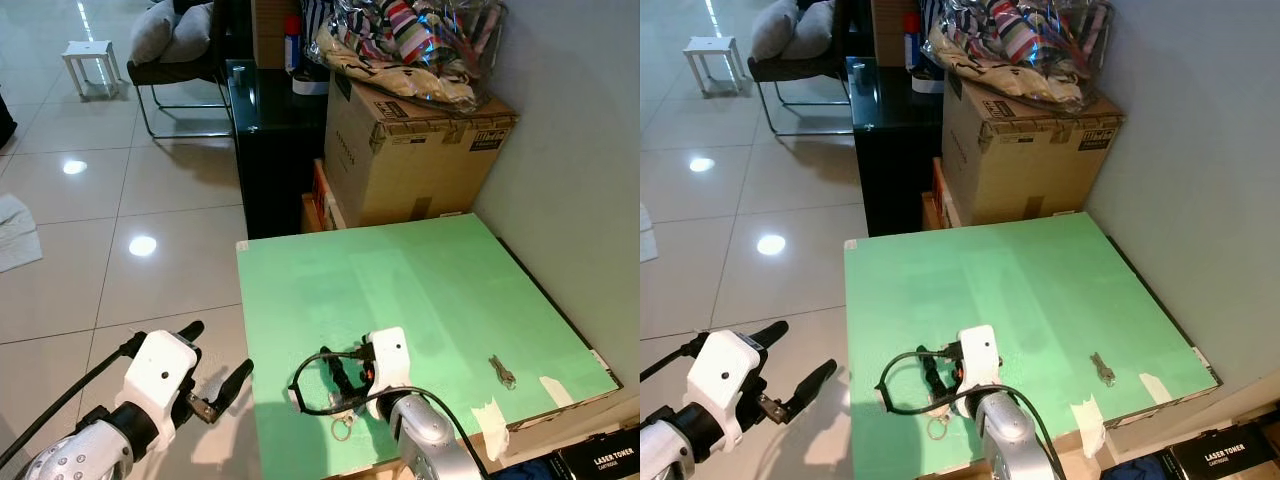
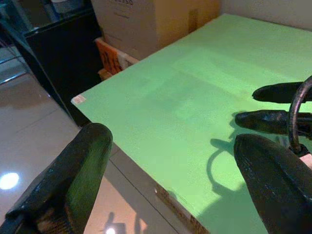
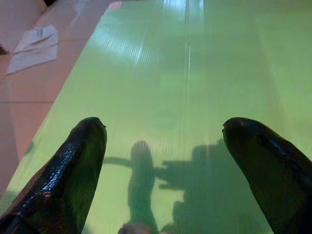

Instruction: Hang keys on a hook

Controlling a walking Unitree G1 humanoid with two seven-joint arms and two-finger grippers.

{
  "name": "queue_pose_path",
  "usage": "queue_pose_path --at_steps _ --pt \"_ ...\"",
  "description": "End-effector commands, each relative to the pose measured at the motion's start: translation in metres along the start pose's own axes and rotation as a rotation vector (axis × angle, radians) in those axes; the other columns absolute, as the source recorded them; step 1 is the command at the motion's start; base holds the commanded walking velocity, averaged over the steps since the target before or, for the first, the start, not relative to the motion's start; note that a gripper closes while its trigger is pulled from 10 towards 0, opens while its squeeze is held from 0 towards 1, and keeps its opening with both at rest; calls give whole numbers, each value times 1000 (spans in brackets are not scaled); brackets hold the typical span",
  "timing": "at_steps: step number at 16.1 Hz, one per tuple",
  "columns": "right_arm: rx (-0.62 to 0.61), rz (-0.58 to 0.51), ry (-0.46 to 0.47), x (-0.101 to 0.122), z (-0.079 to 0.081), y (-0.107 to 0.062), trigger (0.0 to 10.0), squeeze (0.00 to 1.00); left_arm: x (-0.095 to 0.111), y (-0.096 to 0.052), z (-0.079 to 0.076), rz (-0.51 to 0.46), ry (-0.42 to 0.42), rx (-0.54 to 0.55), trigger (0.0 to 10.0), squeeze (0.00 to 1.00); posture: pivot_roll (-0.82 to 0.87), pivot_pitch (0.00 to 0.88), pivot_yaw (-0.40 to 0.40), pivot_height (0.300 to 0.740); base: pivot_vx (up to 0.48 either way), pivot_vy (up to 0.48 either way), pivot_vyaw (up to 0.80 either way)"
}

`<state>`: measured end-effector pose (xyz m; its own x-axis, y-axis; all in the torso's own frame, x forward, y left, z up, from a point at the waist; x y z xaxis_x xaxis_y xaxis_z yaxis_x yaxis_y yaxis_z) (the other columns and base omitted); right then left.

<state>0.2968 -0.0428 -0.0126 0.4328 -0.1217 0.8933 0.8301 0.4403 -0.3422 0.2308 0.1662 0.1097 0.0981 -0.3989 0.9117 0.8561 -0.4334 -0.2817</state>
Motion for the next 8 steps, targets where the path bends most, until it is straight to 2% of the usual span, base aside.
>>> queue_pose_path --at_steps 1,5,8 --pt "95 21 136 -14 56 6 10000 0 0 -3 0 9 11 -5 10000 0 120 126 -38 740 0 0 0" --pt "124 61 140 -27 67 3 10000 0 -2 -3 -3 20 18 -23 10000 0 114 127 -38 740 0 0 0" --pt "128 110 154 -39 69 0 10000 0 -2 -2 -6 22 20 -38 10000 0 110 137 -38 740 0 0 0"
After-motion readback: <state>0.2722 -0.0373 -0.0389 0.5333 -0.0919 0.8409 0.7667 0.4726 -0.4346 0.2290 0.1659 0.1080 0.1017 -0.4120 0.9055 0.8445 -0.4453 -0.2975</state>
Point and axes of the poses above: a point about 5 cm out from each wrist's last joint towards the gripper, its own y axis pointing out of the wrist towards the gripper, its own x axis along the axis of the wrist's last joint, z = x × y, the point moved 6 cm from there along y, pointing out of the wrist towards the gripper, and after that the axes turned 5 degrees about y, right-handed, at the moved point
